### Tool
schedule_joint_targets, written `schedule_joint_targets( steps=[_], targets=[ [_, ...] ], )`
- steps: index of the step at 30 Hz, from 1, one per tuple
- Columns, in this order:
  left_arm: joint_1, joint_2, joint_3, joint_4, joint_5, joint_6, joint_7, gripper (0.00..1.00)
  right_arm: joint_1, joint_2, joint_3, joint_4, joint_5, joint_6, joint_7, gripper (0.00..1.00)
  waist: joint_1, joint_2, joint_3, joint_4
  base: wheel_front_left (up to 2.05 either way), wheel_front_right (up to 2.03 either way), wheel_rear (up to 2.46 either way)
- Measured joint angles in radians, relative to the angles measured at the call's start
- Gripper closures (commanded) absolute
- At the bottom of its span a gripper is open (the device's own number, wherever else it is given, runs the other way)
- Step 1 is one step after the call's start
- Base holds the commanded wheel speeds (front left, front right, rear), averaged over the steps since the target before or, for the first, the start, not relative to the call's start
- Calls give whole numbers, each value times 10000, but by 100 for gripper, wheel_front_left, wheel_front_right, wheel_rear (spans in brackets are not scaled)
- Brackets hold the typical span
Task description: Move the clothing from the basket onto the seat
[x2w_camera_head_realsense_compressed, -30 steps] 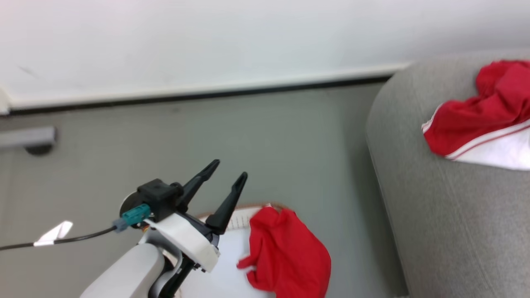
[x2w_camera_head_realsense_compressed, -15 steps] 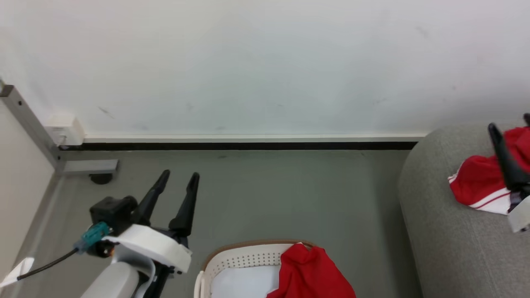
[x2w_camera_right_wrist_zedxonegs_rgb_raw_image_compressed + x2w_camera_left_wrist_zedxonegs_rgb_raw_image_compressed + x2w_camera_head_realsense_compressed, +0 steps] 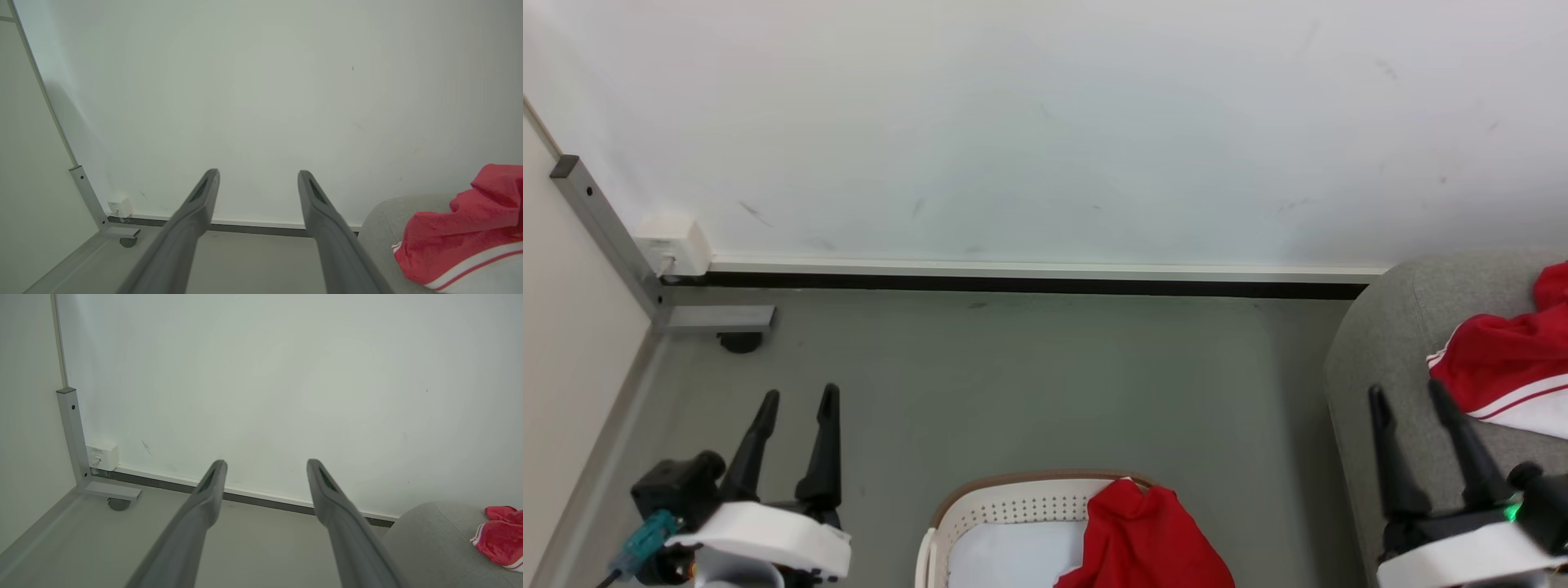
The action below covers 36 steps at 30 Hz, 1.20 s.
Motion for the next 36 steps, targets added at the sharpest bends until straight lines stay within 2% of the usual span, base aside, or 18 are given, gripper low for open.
schedule_joint_targets(
  steps=[5, 12, 20, 36],
  targets=[
    [448, -604, 884, -35, 639, -431, 0, 0, 633, 717, 115, 182, -376, 0, -184, 0, 0, 0, 44, -103, 0, 0, 0],
    [588, -1172, 1549, 56, 1308, -878, 0, 0, 627, 1030, 176, 309, -543, 0, -240, 0, 0, 0, 49, -269, 0, 0, 0],
    [577, -1421, 1918, 165, 1741, -1127, 0, 0, 589, 1091, 176, 169, -610, 0, -242, 0, 1, 0, 92, -327, 0, 0, 0],
    [513, -1547, 1918, 228, 1864, -1210, 0, 0, 587, 1244, 232, 138, -614, 0, -244, 0, 1, 0, 215, -336, 0, 0, 0]
  ],
)
